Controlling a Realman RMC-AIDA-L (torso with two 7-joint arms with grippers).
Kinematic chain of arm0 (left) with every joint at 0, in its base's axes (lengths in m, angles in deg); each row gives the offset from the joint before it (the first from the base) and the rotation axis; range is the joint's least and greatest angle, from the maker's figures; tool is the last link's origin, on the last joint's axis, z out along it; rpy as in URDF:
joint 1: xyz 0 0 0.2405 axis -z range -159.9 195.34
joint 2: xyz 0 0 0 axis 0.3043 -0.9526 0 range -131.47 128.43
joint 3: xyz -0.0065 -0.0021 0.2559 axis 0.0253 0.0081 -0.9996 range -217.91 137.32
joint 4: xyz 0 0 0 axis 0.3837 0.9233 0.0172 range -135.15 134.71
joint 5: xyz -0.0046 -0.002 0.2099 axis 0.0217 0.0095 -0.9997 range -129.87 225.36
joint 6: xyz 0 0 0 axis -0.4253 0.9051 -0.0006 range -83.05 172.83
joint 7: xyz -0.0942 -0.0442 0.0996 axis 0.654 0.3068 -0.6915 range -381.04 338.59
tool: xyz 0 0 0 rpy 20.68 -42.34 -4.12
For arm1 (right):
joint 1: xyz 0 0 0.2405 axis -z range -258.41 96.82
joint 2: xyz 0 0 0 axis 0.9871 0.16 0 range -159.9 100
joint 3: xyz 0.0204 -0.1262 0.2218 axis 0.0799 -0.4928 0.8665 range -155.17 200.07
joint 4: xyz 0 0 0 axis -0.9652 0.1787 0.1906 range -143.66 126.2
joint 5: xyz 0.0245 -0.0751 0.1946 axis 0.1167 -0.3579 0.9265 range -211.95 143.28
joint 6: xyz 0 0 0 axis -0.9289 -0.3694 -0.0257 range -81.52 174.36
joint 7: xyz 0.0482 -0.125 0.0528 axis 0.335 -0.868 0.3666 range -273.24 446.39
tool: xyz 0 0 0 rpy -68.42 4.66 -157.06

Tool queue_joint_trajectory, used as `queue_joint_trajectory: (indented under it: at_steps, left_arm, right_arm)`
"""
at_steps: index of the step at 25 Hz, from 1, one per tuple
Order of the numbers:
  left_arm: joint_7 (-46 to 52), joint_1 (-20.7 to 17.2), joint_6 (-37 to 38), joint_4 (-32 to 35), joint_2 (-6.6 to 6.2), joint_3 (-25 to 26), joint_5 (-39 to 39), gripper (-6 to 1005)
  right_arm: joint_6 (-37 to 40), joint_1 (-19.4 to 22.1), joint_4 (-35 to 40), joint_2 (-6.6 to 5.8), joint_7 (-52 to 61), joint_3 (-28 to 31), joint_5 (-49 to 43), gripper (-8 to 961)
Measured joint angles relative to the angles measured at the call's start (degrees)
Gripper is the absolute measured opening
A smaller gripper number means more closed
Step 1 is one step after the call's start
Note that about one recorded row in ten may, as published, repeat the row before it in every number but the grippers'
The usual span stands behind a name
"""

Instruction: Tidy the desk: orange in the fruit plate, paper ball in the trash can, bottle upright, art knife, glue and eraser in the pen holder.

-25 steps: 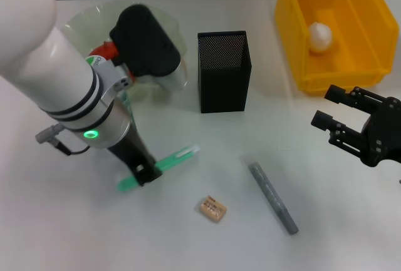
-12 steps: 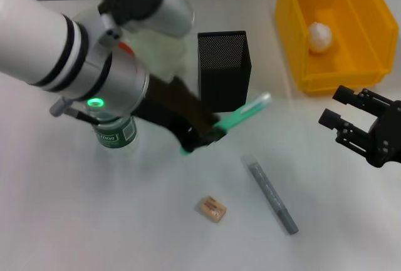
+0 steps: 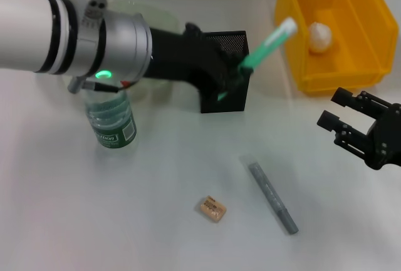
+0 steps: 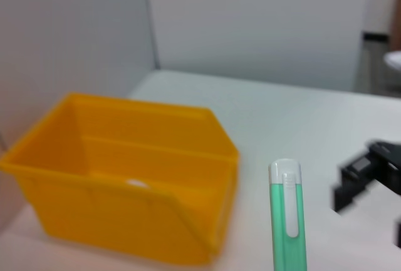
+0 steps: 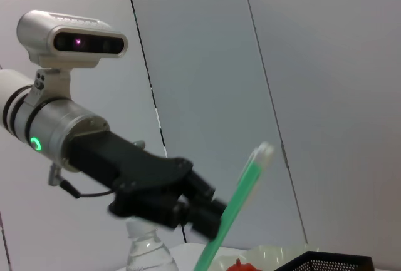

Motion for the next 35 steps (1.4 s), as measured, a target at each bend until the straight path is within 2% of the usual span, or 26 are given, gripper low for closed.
queue_joint_trajectory:
  at_steps: [3,4,5,7,9,10,12,24,35]
  left_arm:
    - [-0.6,-1.4,-3.8,0.0,0.04,-0.1,1.6,196]
    - [-2.0,-3.4,-9.0,-0.5,0.06,-0.5,4.4,196]
    - [-2.0,-3.4,-9.0,-0.5,0.06,-0.5,4.4,196]
    - [-4.9,-5.6,-14.0,-1.0,0.00,-1.5,7.8,197]
    - [-8.5,-7.5,-18.9,-1.4,-0.01,-4.0,9.9,197]
    - [-8.5,-7.5,-18.9,-1.4,-0.01,-4.0,9.9,197]
    - [-9.8,-8.3,-24.1,-2.0,0.03,-7.3,10.4,198]
    - [-10.0,-8.5,-34.1,-2.6,0.09,-13.4,10.7,200]
    - [-10.0,-8.8,-47.5,-6.2,0.13,-21.3,10.4,202]
  right_arm:
    - [0.0,-0.2,-1.1,-0.05,0.0,0.0,0.0,573]
    - [0.0,-0.4,-1.7,-0.14,0.0,0.0,0.0,573]
    - [0.0,-0.4,-1.7,-0.14,0.0,0.0,0.0,573]
    - [0.0,-0.4,-1.7,-0.13,0.0,0.0,0.0,573]
    - [0.0,-0.4,-1.9,-0.11,-0.1,0.0,0.0,573]
    - [0.0,-0.4,-1.9,-0.11,-0.1,0.0,0.0,573]
    - [0.0,-0.4,-2.1,-0.09,-0.1,-0.1,0.0,573]
    - [0.0,-0.2,-2.6,0.02,0.0,-0.5,0.0,573]
    - [0.6,0.1,-2.9,-0.05,0.1,-0.5,0.0,573]
